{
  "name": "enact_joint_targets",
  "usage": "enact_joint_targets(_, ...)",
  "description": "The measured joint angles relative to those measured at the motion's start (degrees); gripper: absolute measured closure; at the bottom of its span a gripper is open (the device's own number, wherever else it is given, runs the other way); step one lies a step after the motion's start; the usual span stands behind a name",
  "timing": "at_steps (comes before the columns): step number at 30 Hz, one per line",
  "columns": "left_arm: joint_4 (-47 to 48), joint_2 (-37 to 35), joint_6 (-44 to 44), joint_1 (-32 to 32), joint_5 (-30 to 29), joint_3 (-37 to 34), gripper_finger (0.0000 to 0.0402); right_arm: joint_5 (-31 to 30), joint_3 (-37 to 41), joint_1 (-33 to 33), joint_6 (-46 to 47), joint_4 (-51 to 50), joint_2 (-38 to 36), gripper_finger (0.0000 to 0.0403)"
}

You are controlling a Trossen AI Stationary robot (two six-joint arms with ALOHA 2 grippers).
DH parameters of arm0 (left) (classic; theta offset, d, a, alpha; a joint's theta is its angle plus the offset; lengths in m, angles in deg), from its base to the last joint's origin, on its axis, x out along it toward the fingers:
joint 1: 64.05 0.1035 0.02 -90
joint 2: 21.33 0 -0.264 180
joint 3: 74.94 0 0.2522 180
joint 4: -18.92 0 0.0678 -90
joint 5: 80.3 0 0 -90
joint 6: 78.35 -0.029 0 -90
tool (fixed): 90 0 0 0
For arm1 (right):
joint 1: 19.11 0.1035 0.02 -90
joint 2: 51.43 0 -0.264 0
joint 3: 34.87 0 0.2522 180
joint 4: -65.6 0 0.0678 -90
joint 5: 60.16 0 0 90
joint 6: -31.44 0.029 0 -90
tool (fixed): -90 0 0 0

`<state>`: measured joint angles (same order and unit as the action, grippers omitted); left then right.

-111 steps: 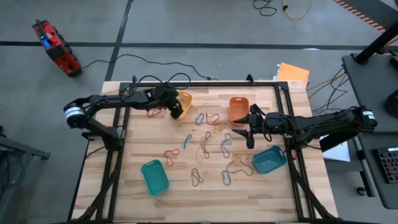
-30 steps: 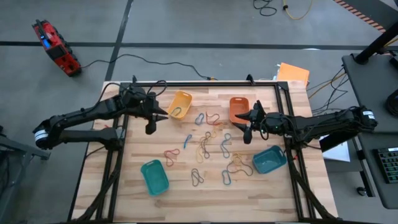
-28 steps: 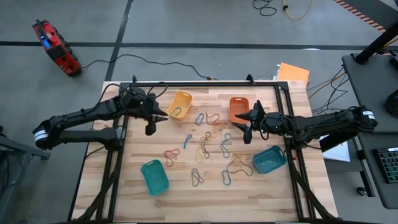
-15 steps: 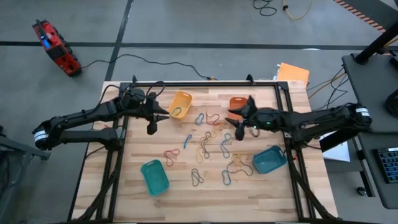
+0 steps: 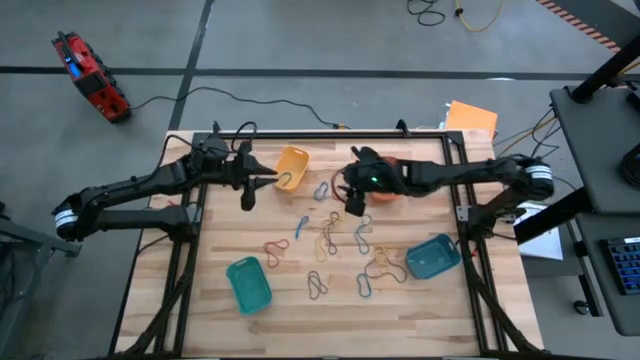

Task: Sort rubber bands into baskets
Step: Put the red rubber band into the orange bin

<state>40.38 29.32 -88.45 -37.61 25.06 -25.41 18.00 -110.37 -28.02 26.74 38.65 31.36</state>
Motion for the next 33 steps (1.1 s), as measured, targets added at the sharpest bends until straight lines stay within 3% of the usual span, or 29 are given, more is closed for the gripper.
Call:
enact_joint_targets(8,-1.44,0.00,0.82,0.00,0.00,0.02,0.0326,6.01,-5.17,-3.91,-0.72,-0.41,11.76,0.0220)
enact_joint_targets(15,-1.74,0.00,2.26,0.00,0.00,0.02,0.0326,5.94,-8.45,-6.70,5.57,-0.68,19.17,0.0220)
enact_joint_targets(29,-2.29,0.00,2.28,0.02,0.00,-0.20,0.0326,4.28,-11.05,-8.25,10.34,-4.94,27.79,0.0221)
enact_joint_targets(33,-2.37,0.00,2.28,0.01,0.00,-0.24,0.0326,4.25,-11.05,-8.39,10.21,-4.72,28.72,0.0237)
